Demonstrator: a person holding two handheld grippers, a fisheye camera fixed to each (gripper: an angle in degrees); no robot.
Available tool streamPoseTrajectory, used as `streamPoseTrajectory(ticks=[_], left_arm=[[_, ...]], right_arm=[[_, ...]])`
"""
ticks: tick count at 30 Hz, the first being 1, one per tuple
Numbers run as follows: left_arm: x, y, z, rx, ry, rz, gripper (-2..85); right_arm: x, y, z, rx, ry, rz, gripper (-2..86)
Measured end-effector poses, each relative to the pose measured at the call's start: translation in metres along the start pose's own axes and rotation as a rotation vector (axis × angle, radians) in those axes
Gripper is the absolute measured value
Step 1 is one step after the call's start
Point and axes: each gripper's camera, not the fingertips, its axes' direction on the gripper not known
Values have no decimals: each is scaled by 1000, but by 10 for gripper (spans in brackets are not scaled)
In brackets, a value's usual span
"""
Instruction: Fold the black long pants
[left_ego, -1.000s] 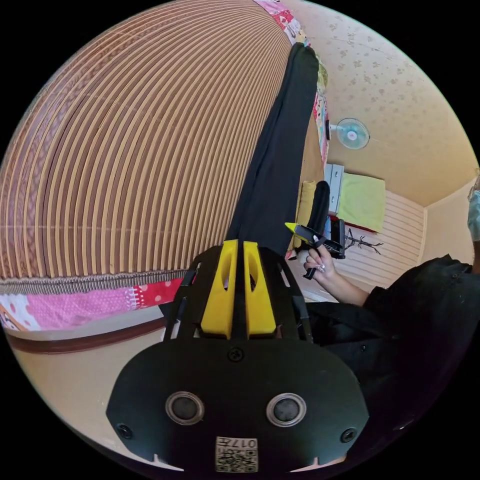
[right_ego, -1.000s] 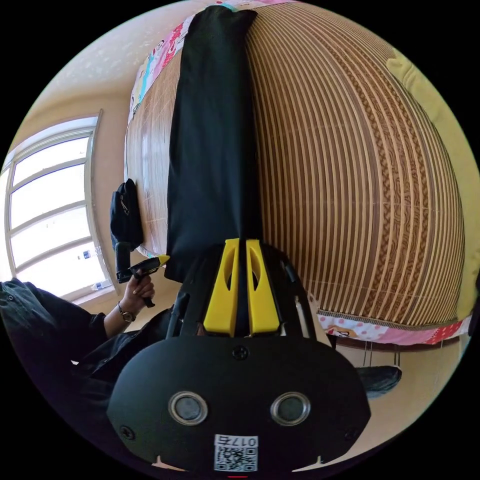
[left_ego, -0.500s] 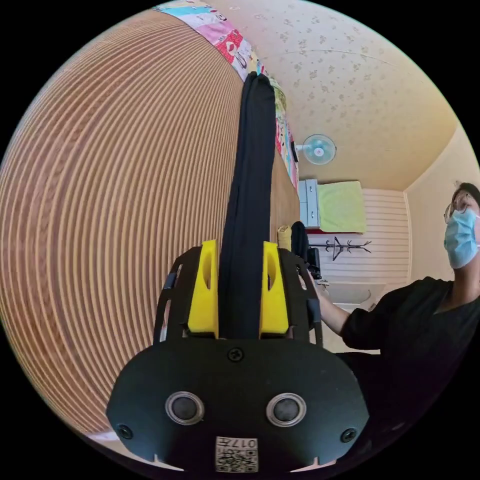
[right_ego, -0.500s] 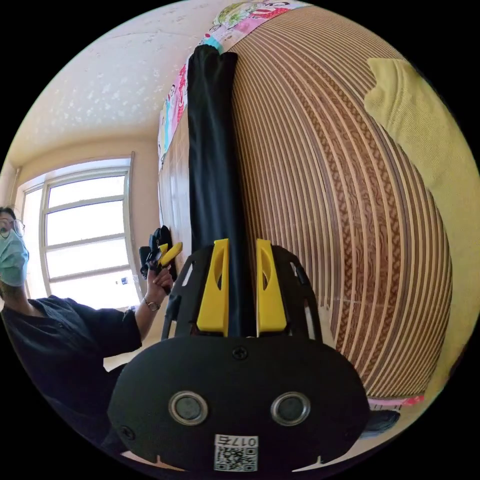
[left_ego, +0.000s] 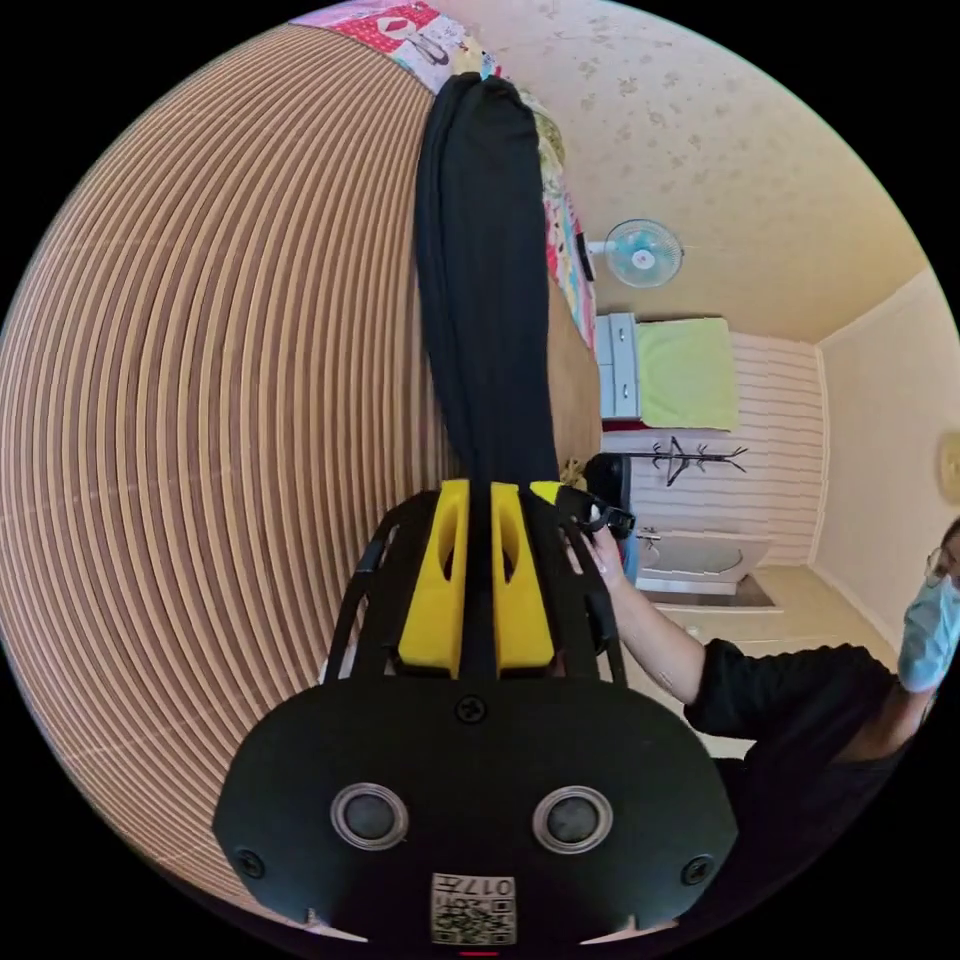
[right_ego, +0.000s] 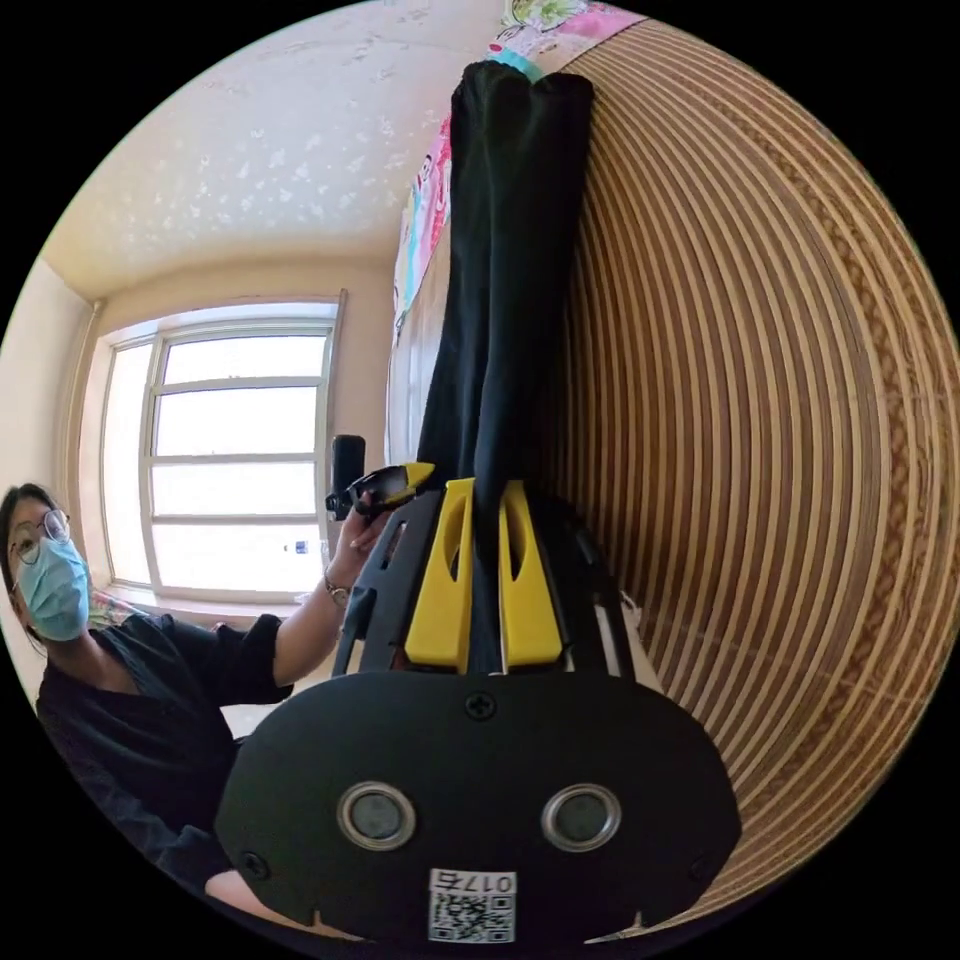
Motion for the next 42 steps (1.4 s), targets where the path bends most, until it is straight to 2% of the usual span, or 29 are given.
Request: streamPoseTrajectory(ticks=[2, 4, 7, 12, 17, 20, 22, 25, 28, 33, 35, 38, 42], left_arm=[[21, 35, -23, 74, 154, 50, 41], [52, 64, -40, 95, 232, 121, 41], [125, 114, -63, 106, 250, 256, 40], [256, 188, -109, 164, 290, 496, 40], [390, 240, -154, 301, 321, 746, 39], [432, 237, -164, 367, 329, 721, 38], [443, 223, -166, 385, 275, 649, 38], [442, 191, -162, 382, 135, 473, 39], [444, 157, -155, 369, -63, 441, 39], [420, 120, -144, 364, -114, 403, 40], [391, 124, -120, 320, -214, 374, 43], [321, 146, -66, 190, -349, 223, 50], [210, 208, 6, 19, -386, -82, 50]], right_arm=[[-15, 25, -19, 47, -100, -28, 20], [-50, 59, -40, 43, -182, -107, 14], [-103, 91, -57, -6, -166, -215, 9], [-240, 153, -102, -92, -170, -520, 3], [-355, 187, -139, -84, -178, -823, 2], [-396, 182, -154, -47, -156, -882, 3], [-412, 170, -152, -50, -52, -927, 3], [-406, 140, -133, -63, 108, -848, 3], [-386, 93, -101, -64, 273, -768, 3], [-349, 57, -71, -26, 339, -701, 4], [-322, 61, -51, -61, 403, -670, 6], [-241, 92, -3, -190, 548, -581, 13], [-83, 165, 41, -432, 699, -179, 29]])
